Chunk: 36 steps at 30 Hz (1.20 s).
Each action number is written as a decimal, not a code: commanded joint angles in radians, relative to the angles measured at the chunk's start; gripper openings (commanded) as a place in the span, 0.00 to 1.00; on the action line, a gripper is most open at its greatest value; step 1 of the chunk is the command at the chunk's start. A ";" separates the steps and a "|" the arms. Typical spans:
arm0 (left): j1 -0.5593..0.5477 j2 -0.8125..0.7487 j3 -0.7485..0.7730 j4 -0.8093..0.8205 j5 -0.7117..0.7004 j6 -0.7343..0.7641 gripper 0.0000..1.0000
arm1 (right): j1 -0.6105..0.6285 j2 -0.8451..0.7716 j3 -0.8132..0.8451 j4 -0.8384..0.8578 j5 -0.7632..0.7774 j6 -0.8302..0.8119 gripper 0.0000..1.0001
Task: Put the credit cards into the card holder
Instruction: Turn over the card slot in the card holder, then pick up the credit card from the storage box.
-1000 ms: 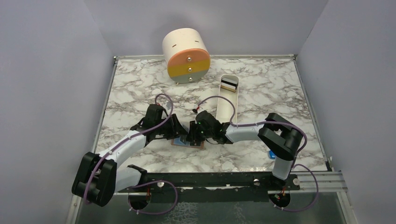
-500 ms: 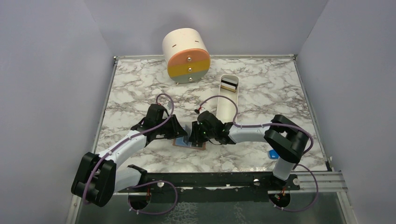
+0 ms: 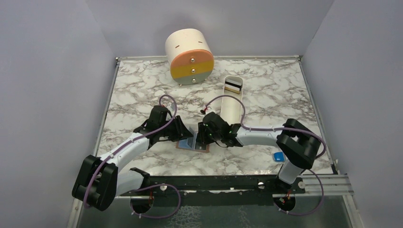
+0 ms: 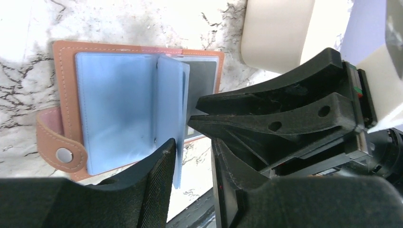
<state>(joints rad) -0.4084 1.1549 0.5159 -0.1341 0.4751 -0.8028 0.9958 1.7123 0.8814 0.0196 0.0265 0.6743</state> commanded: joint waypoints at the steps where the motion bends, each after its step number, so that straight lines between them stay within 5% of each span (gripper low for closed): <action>1: -0.012 -0.013 0.012 0.071 0.044 -0.039 0.36 | 0.009 -0.086 0.020 -0.070 0.101 -0.067 0.26; 11: -0.076 0.015 -0.003 0.159 0.031 -0.093 0.38 | -0.008 -0.270 0.103 -0.218 0.280 -0.300 0.26; 18: -0.099 0.067 -0.008 0.209 0.030 -0.087 0.51 | -0.078 -0.268 0.207 -0.246 0.324 -0.543 0.31; 24: -0.099 0.052 0.074 0.067 -0.023 0.016 0.65 | -0.261 -0.199 0.288 -0.258 0.226 -0.673 0.34; 29: -0.099 0.005 0.139 -0.053 -0.097 0.094 0.99 | -0.375 -0.105 0.348 -0.234 0.216 -0.859 0.43; 36: -0.099 -0.054 0.225 -0.200 -0.201 0.198 0.99 | -0.493 0.057 0.462 -0.244 0.178 -1.029 0.53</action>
<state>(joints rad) -0.5053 1.1484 0.6910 -0.2157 0.3729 -0.7013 0.5381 1.7222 1.2995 -0.2310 0.2474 -0.2081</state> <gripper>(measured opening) 0.990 0.509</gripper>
